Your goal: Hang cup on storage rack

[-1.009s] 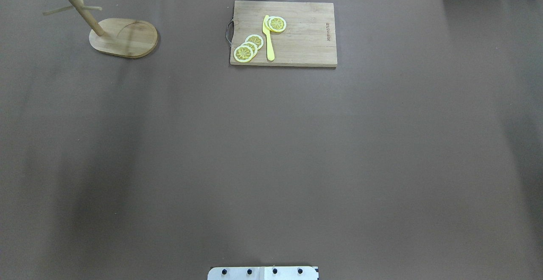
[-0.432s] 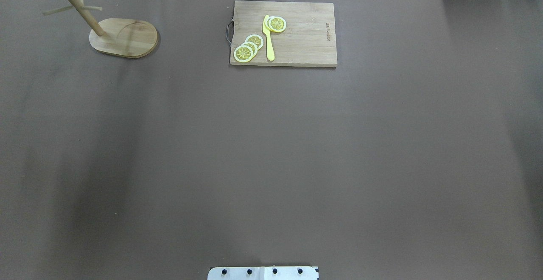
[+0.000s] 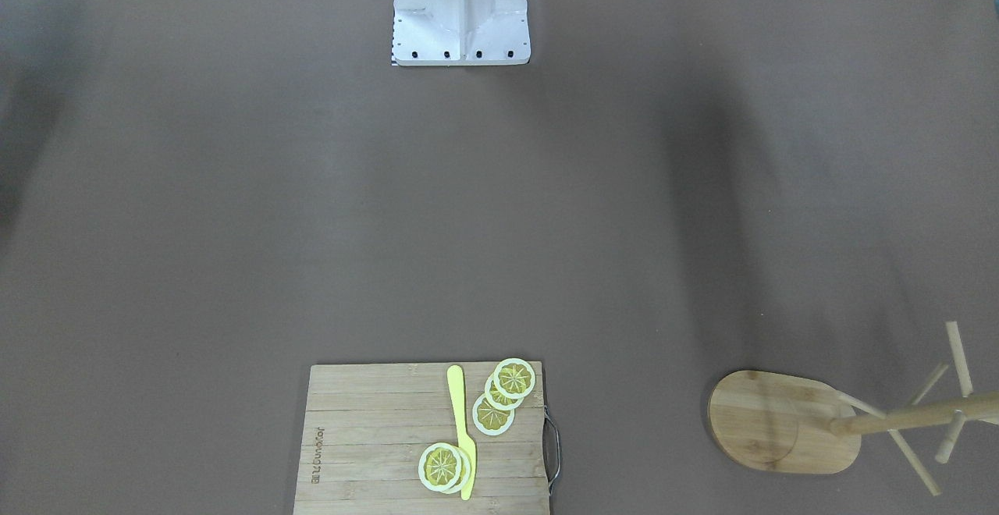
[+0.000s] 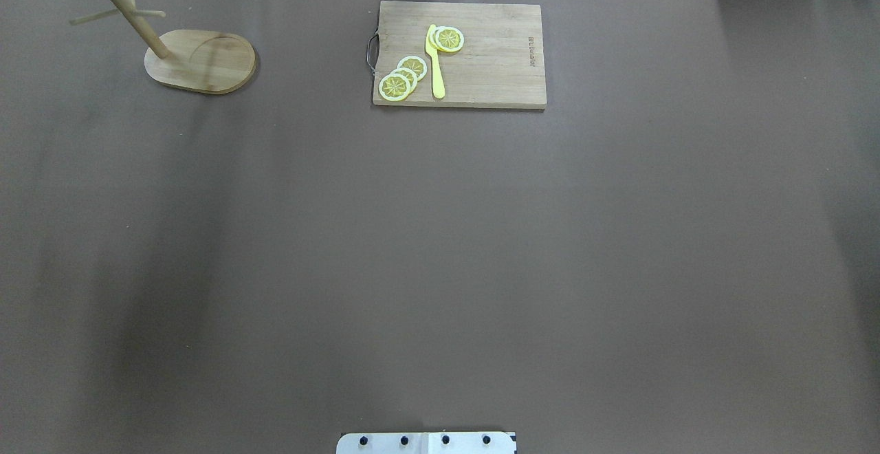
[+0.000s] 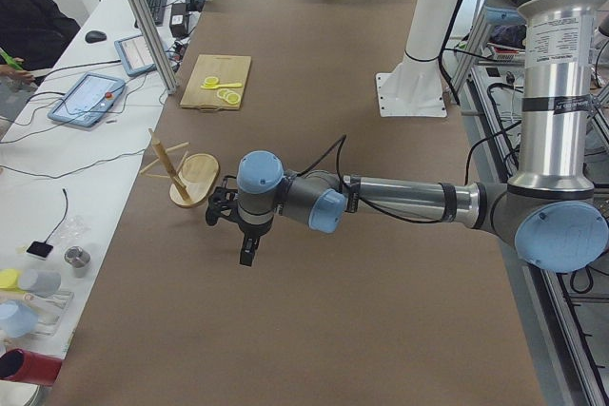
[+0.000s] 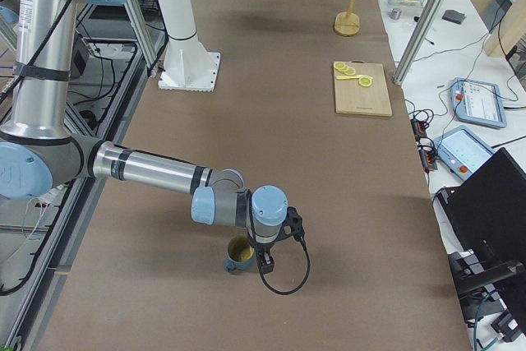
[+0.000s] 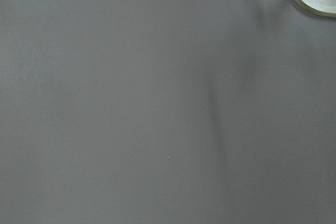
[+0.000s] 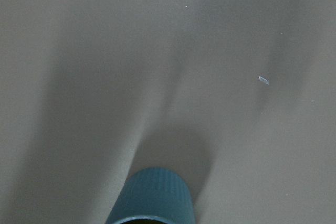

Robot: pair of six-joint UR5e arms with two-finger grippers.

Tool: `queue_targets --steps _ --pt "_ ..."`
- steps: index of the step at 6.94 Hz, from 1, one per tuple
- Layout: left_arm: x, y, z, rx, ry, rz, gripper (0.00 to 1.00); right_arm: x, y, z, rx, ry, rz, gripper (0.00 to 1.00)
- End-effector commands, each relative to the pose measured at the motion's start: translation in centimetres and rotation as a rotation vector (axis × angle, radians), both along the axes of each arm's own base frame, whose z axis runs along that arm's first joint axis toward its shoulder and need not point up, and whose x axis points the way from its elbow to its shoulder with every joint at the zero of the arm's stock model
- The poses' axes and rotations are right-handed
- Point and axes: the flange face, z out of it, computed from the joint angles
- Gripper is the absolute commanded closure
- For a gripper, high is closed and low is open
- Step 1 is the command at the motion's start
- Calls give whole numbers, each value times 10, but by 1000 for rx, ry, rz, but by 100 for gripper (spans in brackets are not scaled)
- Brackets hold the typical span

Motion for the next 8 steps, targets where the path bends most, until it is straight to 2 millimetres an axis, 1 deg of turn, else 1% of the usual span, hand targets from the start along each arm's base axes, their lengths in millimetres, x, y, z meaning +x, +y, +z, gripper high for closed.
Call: queue_targets --steps 1,4,8 --pt "0 0 1 -3 0 0 1 -10 2 8 -17 0 -25 0" --pt "1 -1 0 -3 0 2 1 -17 4 17 -33 1 -49 0" --pt "1 -5 -4 5 1 0 1 -18 10 28 -40 7 -70 0"
